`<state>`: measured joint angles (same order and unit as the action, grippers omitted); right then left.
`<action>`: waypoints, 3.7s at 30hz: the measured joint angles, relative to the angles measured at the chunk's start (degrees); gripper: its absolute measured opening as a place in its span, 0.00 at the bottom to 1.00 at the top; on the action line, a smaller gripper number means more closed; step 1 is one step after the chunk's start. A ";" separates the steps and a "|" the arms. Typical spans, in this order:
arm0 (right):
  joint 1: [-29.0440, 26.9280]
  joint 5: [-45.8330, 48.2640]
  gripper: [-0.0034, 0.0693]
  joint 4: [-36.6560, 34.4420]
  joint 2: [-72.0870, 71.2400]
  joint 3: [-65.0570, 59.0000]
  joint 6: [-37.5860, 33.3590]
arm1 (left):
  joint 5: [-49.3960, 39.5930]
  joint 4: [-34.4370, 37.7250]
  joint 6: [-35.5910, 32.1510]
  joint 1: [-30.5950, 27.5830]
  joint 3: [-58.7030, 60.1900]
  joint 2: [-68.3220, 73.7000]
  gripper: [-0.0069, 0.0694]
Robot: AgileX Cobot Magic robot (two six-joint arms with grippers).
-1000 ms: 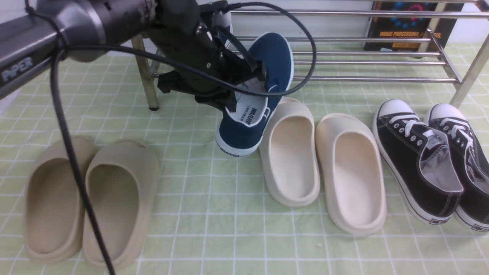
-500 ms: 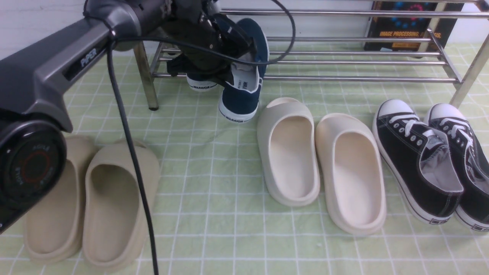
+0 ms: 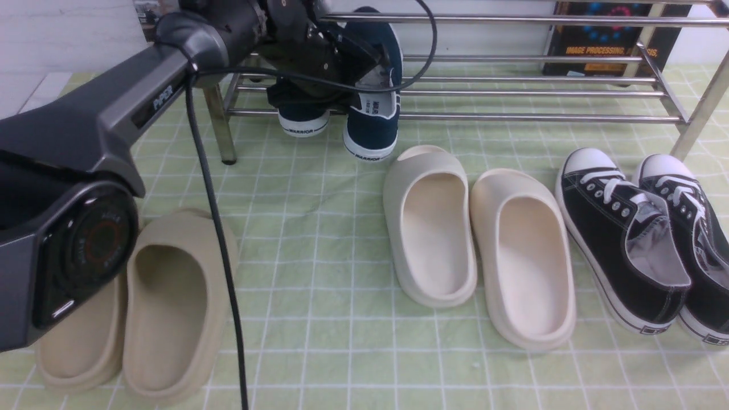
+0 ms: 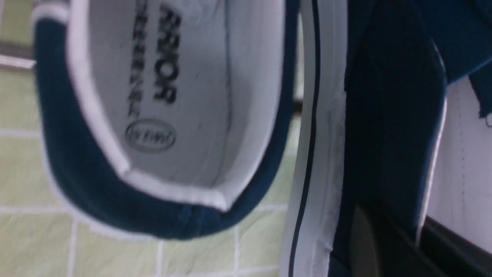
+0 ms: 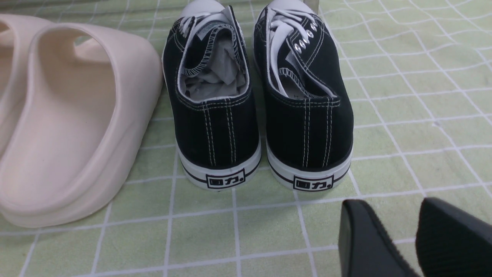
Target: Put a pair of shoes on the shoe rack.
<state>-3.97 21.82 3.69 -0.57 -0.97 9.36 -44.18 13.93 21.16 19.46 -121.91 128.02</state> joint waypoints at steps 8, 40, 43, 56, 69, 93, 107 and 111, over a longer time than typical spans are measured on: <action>0.00 0.00 0.38 0.00 0.00 0.00 0.00 | 0.11 2.17 -4.49 0.10 -0.32 0.00 0.09; 0.00 0.00 0.38 0.00 0.00 0.00 0.00 | 8.01 1.94 -4.73 0.10 -1.09 2.17 0.43; 0.00 0.00 0.38 0.00 0.00 0.00 0.00 | 5.48 1.87 -4.81 0.10 -2.49 1.95 0.45; 0.00 0.00 0.38 0.00 0.00 0.00 0.00 | -18.39 -0.40 -14.35 4.14 -7.77 -5.50 0.07; 0.00 0.00 0.38 0.00 0.00 0.00 0.00 | -13.90 -12.85 -8.87 8.32 -6.58 4.54 0.07; 0.00 0.00 0.38 0.00 0.00 0.00 0.00 | -2.88 -17.51 -1.65 6.45 -6.51 4.54 0.07; 0.00 0.00 0.38 0.00 0.00 0.00 0.00 | -13.70 -16.61 -3.45 6.09 -6.51 -4.03 0.07; 0.00 0.00 0.38 0.00 0.00 0.00 0.00 | -17.72 -15.06 -6.15 6.09 -6.51 -10.89 0.07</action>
<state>-3.97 21.82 3.69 -0.57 -0.97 9.36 -61.90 -1.14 15.01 25.55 -128.42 117.13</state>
